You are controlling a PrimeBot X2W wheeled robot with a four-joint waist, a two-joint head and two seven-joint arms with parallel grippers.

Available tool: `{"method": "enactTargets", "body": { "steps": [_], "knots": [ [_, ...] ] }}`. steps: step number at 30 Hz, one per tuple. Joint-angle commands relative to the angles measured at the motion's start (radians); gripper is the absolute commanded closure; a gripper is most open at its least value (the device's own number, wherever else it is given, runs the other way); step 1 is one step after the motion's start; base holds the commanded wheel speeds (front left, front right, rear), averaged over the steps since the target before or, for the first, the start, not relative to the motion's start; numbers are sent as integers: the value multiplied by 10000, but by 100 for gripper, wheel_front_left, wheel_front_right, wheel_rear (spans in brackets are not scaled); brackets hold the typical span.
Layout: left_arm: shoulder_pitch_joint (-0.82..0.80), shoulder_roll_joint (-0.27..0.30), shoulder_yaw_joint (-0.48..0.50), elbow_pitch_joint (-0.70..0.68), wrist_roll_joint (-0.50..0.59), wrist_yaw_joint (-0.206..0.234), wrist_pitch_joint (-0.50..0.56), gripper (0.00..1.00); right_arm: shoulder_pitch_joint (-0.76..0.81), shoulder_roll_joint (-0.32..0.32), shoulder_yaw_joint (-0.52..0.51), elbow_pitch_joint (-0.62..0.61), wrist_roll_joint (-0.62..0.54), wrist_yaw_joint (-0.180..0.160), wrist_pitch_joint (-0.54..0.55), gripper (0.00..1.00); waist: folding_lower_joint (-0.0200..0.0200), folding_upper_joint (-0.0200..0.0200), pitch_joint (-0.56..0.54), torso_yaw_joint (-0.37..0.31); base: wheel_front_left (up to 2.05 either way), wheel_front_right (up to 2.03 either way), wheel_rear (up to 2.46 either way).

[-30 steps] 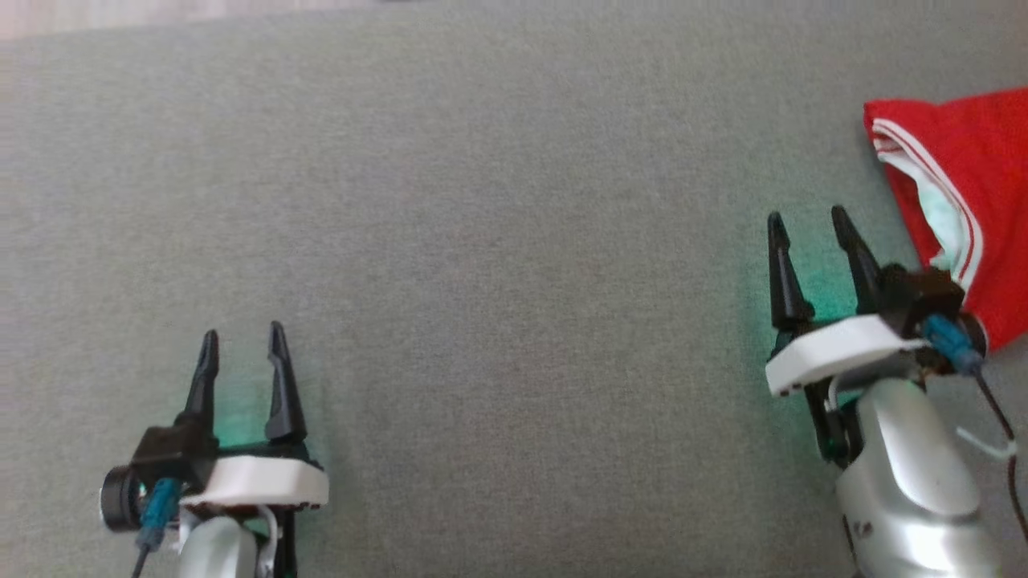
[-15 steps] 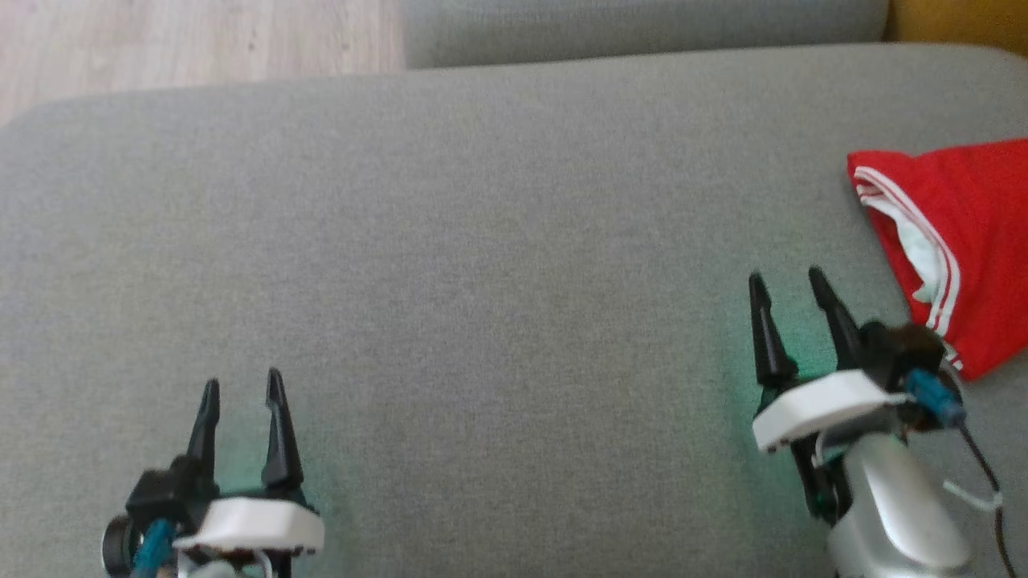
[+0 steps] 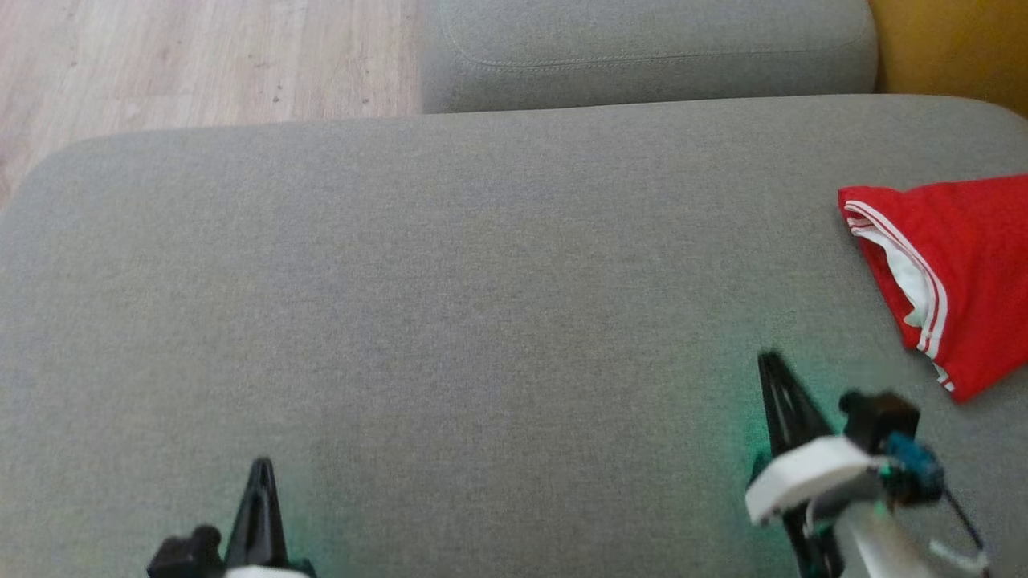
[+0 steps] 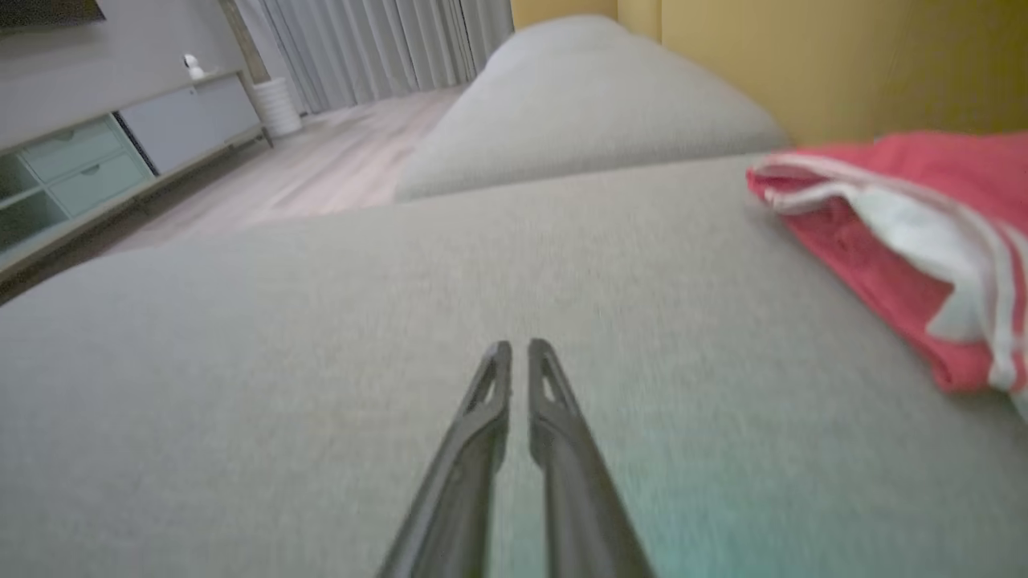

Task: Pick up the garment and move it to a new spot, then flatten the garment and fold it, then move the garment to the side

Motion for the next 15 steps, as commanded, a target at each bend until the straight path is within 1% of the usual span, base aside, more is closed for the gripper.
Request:
{"method": "enactTargets", "body": {
  "steps": [1, 15],
  "knots": [
    [24, -9, 5, 70, -21, -1, 12, 100, 55, 2, -6, 57, 23, 0, 12, 100, 0, 0, -2, 0, 0, 0, 0],
    [-154, 18, 141, -137, -1558, -78, 439, 100, 129, 6, -248, -341, 1610, -1, 424, 100, 0, 0, -48, -5, 0, 0, 0]
  ]
}}
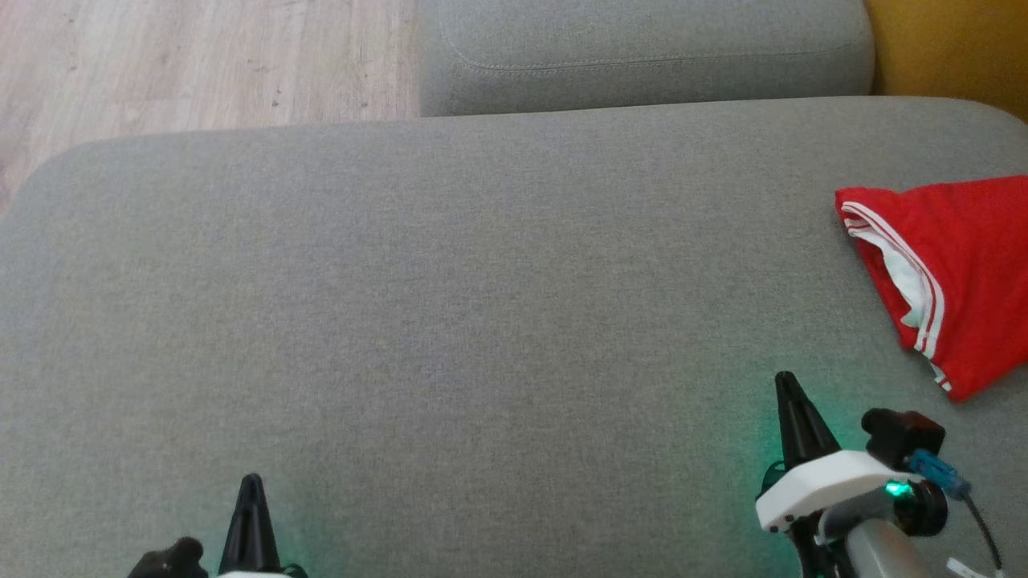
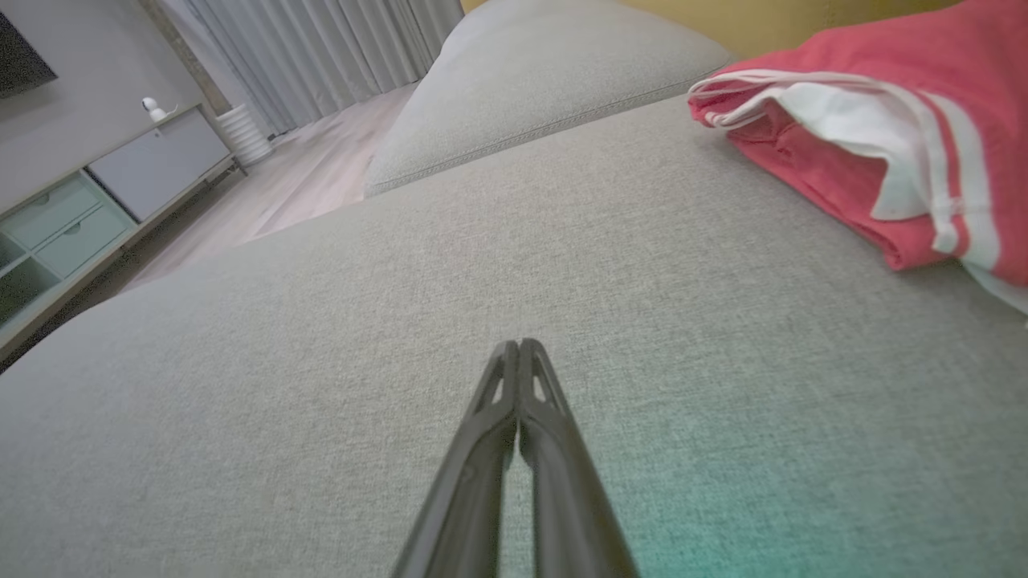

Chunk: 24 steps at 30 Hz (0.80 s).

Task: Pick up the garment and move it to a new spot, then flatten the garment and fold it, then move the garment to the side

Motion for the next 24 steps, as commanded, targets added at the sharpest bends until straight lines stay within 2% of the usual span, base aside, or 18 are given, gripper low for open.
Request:
{"method": "enactTargets", "body": {
  "steps": [1, 24],
  "knots": [
    [-405, 60, 138, -368, -366, -68, 73, 100, -369, -32, -104, -434, 408, -1, 95, 100, 0, 0, -7, -1, 0, 0, 0],
    [-671, 105, 335, -747, -2901, -195, 748, 100, -236, -26, -488, -1102, 3024, -3, 759, 100, 0, 0, -83, -9, 0, 0, 0]
  ]
}}
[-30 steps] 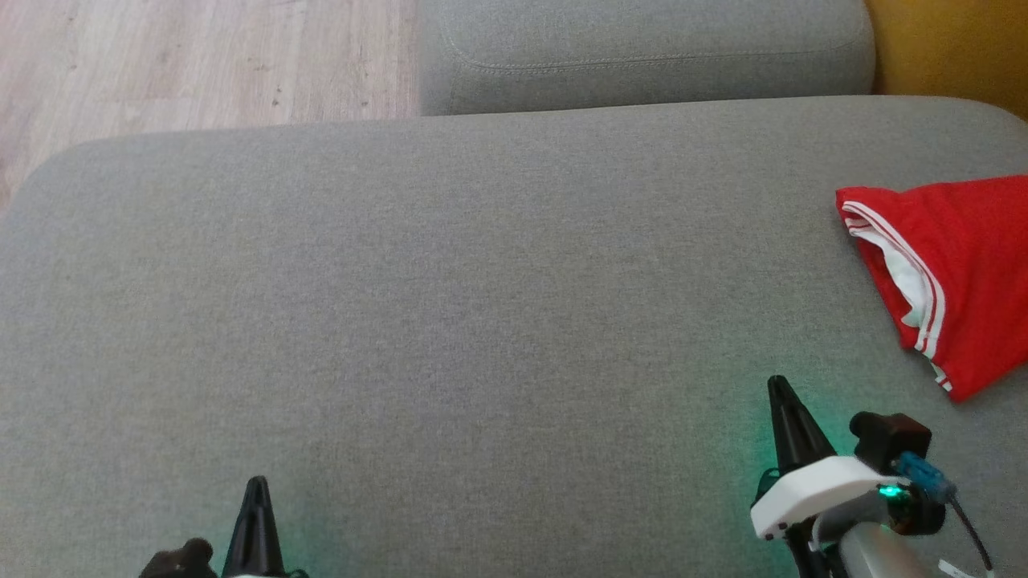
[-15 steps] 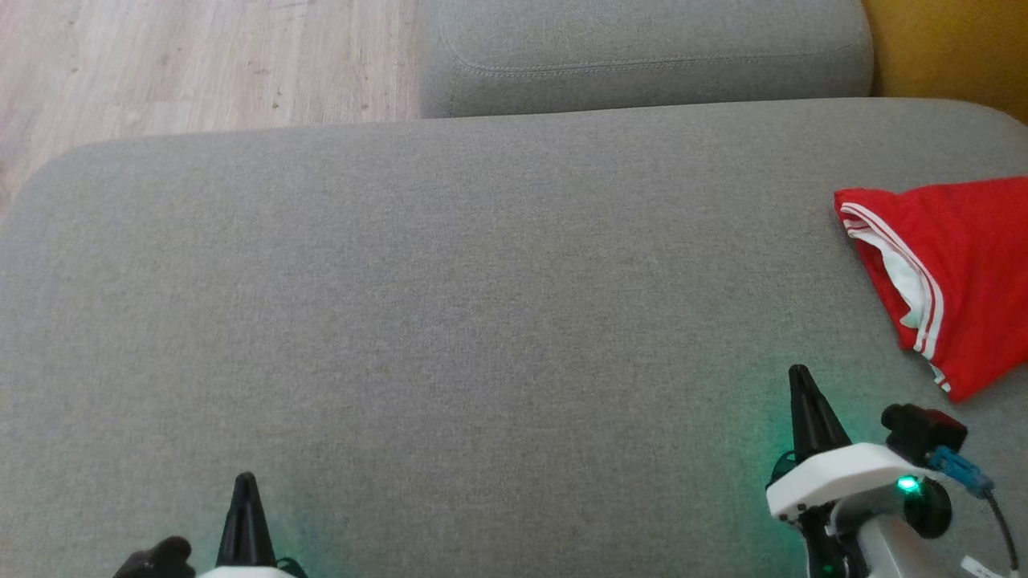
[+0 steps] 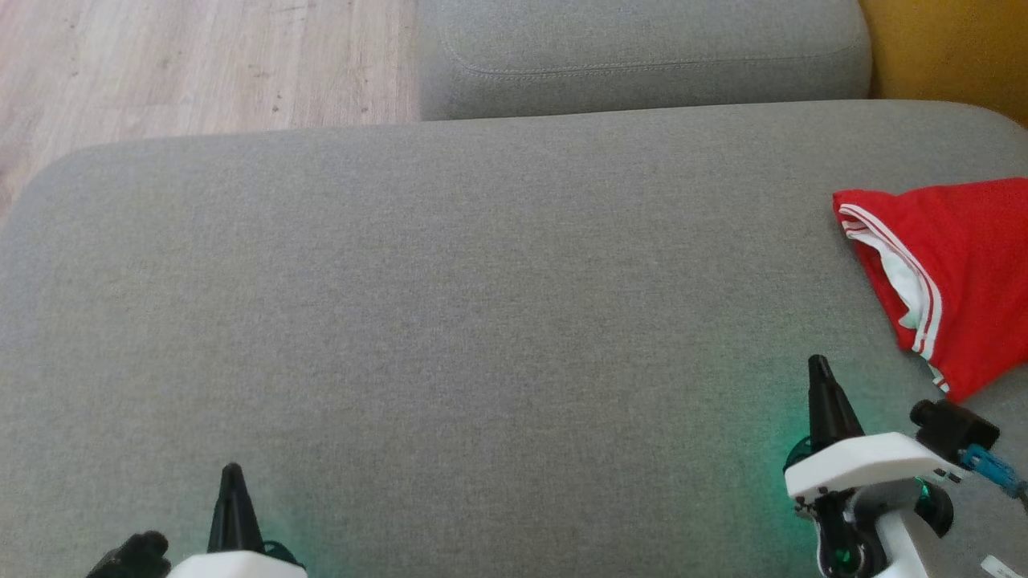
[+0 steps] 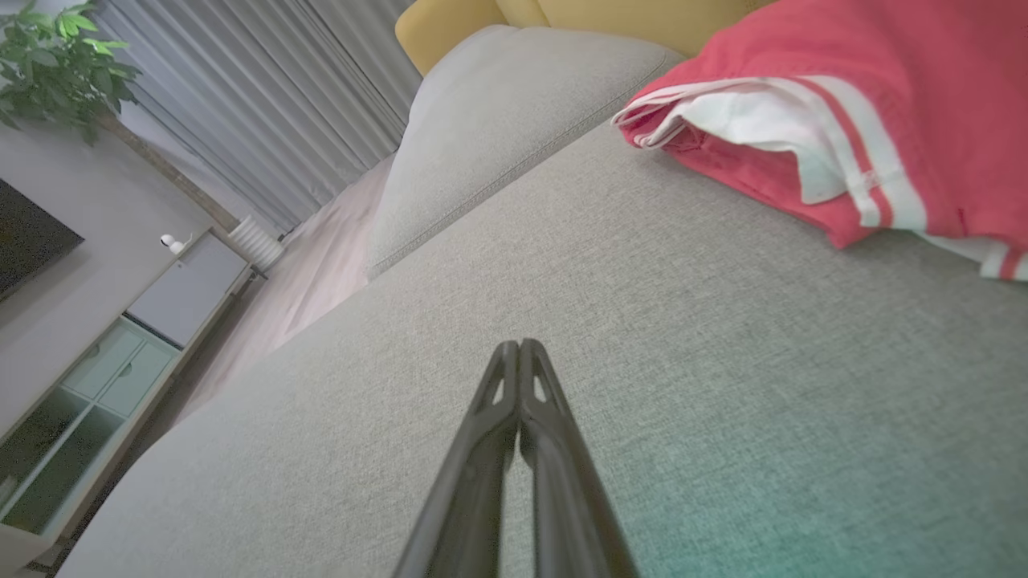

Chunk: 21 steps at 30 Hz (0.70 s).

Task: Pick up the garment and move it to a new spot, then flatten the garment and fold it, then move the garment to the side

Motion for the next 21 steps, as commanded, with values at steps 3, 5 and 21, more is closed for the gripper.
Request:
{"method": "enactTargets", "body": {
  "steps": [3, 5, 21],
  "knots": [
    [-506, 105, 229, -374, -492, -120, 129, 100, -234, -37, -39, -467, 525, -3, 99, 100, -1, 0, -11, -1, 0, 0, 0],
    [-530, 109, 247, -406, -712, -131, 188, 100, -223, -36, -73, -524, 752, -3, 157, 100, -1, 0, -18, -2, 0, 0, 0],
    [-722, 140, 391, -661, -2474, -219, 665, 100, -134, -32, -343, -985, 2571, -4, 622, 100, -1, 0, -70, -7, 0, 0, 0]
  ]
}}
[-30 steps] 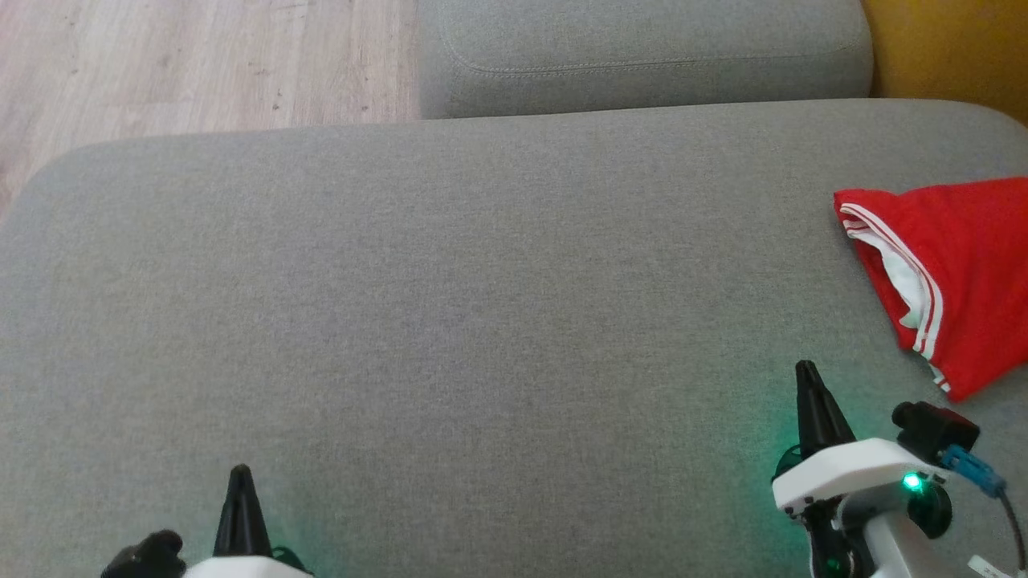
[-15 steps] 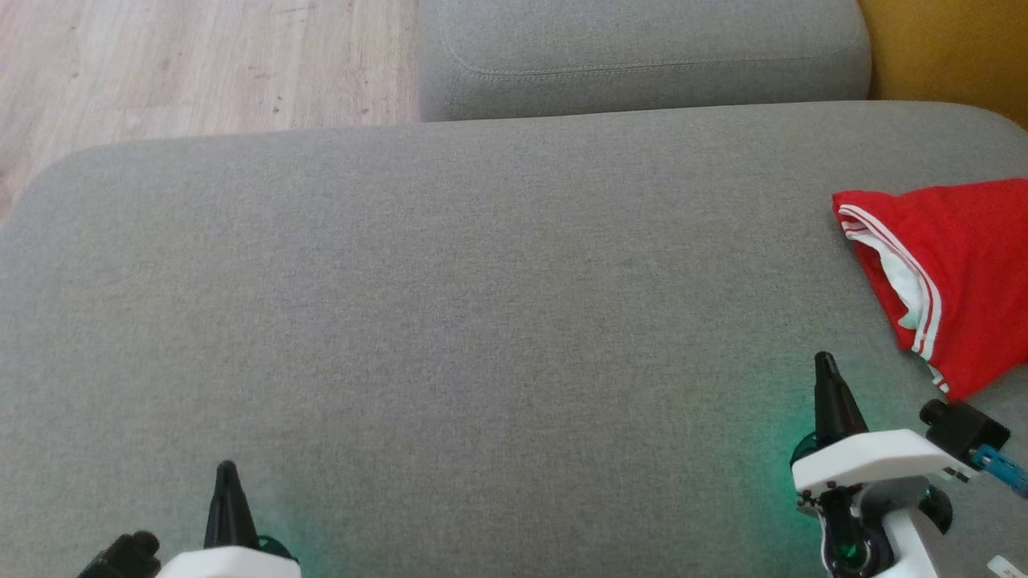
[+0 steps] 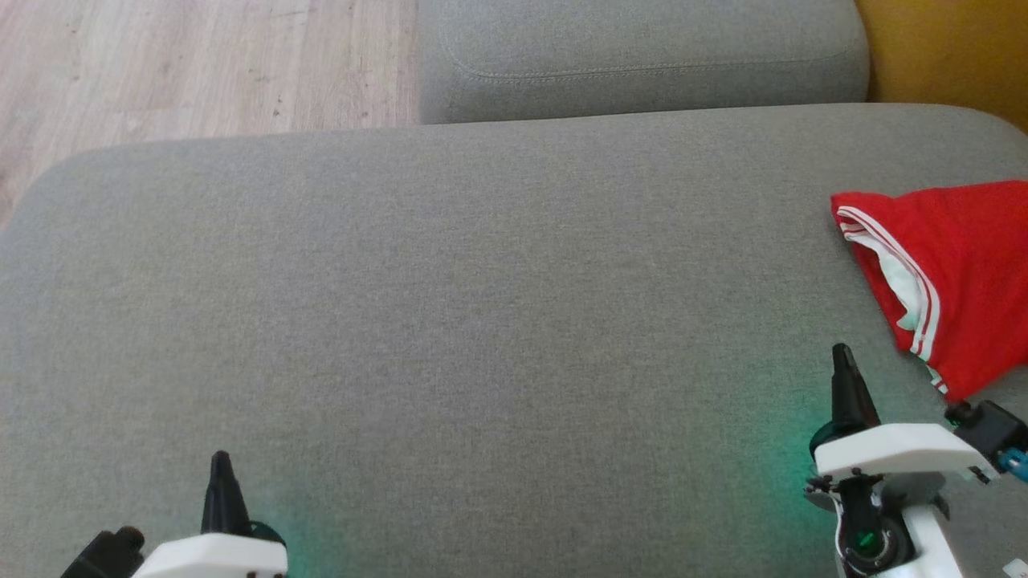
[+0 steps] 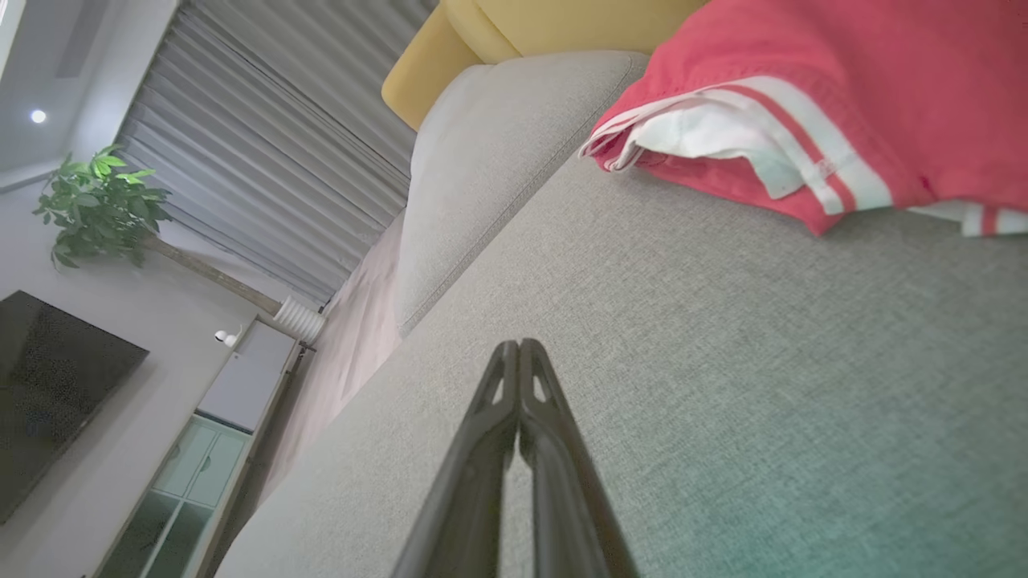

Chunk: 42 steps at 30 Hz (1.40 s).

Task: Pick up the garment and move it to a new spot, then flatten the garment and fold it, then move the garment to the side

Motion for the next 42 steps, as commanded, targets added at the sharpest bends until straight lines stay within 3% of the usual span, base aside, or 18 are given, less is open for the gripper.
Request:
{"method": "enactTargets", "body": {
  "steps": [1, 42],
  "knots": [
    [-509, 130, 224, -345, -183, -52, 49, 100, -154, -38, 39, -408, 201, -4, 41, 100, -1, 0, -2, 0, 0, 0, 0],
    [-1001, 209, 593, -998, -4695, -279, 1268, 100, 73, -27, -652, -1587, 4859, -8, 1231, 100, -1, 0, -137, -15, 0, 0, 0]
  ]
}}
